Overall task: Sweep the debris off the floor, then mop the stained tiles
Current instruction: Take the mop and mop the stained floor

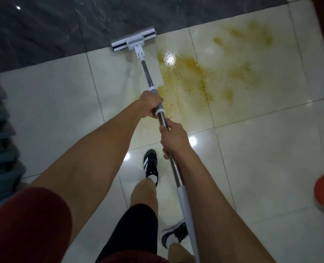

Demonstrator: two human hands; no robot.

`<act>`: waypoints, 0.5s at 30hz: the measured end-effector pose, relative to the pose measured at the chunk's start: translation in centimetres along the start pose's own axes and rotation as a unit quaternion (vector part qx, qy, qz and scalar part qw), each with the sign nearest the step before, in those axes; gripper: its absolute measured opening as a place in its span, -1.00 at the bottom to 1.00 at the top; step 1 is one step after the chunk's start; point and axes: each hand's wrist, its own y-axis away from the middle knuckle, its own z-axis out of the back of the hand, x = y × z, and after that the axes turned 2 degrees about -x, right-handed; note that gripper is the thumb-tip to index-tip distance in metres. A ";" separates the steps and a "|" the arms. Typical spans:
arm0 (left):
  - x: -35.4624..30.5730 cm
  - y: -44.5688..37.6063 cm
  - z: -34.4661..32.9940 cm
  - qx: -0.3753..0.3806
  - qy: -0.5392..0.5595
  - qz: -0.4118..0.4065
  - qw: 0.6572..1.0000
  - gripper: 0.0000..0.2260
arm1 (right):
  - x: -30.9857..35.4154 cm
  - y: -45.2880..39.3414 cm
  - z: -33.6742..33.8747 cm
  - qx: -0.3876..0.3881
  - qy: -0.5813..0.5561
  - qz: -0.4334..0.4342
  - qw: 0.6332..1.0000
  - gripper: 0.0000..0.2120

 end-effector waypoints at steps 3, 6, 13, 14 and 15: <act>2.2 2.1 -1.5 0.016 -0.017 0.001 1.000 -0.73 | -2.8 2.1 0.1 0.003 -0.014 -0.013 1.000 -0.77; 5.4 5.0 -4.4 0.050 -0.038 0.008 0.998 -0.76 | -7.4 5.2 0.8 -0.004 -0.020 -0.014 1.000 -0.76; 15.2 12.9 -13.8 0.106 -0.081 0.008 0.991 -0.86 | -20.9 14.0 3.9 -0.018 -0.053 -0.051 0.997 -0.74; 16.7 13.9 -15.3 0.108 -0.088 0.008 0.990 -0.85 | -22.7 15.4 4.5 -0.018 -0.059 -0.059 0.996 -0.73; 18.1 14.8 -16.6 0.109 -0.092 0.009 0.990 -0.84 | -24.4 16.8 5.0 -0.017 -0.068 -0.069 0.995 -0.71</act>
